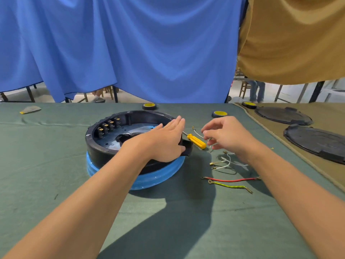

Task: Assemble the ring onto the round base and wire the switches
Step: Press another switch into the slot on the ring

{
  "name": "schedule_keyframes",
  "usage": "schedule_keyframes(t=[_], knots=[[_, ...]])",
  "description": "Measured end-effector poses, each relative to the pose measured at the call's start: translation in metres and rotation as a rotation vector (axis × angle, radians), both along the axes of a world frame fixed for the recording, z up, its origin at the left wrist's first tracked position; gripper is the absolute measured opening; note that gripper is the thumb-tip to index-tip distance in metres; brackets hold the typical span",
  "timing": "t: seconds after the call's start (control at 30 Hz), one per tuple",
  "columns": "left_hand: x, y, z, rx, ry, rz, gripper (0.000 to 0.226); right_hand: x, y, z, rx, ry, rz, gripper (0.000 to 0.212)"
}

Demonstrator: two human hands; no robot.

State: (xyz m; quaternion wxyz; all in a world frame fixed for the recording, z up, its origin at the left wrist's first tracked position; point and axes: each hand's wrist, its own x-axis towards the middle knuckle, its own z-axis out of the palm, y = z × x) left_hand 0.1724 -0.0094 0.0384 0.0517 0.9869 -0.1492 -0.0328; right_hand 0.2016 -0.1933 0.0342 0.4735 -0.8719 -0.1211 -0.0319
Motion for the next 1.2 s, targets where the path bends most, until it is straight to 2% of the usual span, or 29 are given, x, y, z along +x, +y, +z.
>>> schedule_keyframes(t=[0.1, 0.17, 0.3, 0.47, 0.57, 0.87, 0.97, 1.2], knots=[[-0.001, -0.001, -0.003, 0.011, -0.069, 0.01, 0.075, -0.006, 0.004, -0.015, -0.359, -0.072, 0.073, 0.012], [-0.003, -0.002, -0.004, 0.014, -0.123, 0.013, 0.076, -0.01, 0.005, -0.02, -0.497, -0.129, 0.115, 0.015], [-0.005, -0.004, -0.004, 0.012, -0.187, 0.029, 0.079, -0.012, -0.007, -0.009, -0.364, -0.212, 0.072, 0.012], [-0.005, -0.004, -0.002, -0.017, -0.121, 0.042, 0.073, -0.007, -0.044, -0.008, -0.593, -0.234, 0.058, 0.015], [-0.004, -0.006, -0.002, -0.007, -0.11, 0.049, 0.073, -0.009, -0.061, -0.014, -0.518, -0.265, 0.019, 0.016], [-0.007, -0.006, 0.0, -0.014, -0.094, 0.062, 0.075, -0.026, -0.064, -0.014, -0.575, -0.218, 0.255, 0.023], [-0.007, -0.005, 0.0, -0.022, -0.099, 0.061, 0.075, -0.026, -0.062, -0.016, -0.691, -0.291, 0.237, 0.023], [-0.008, -0.003, -0.001, -0.046, -0.125, 0.059, 0.074, -0.031, -0.05, -0.005, -0.438, -0.604, 0.065, 0.017]])
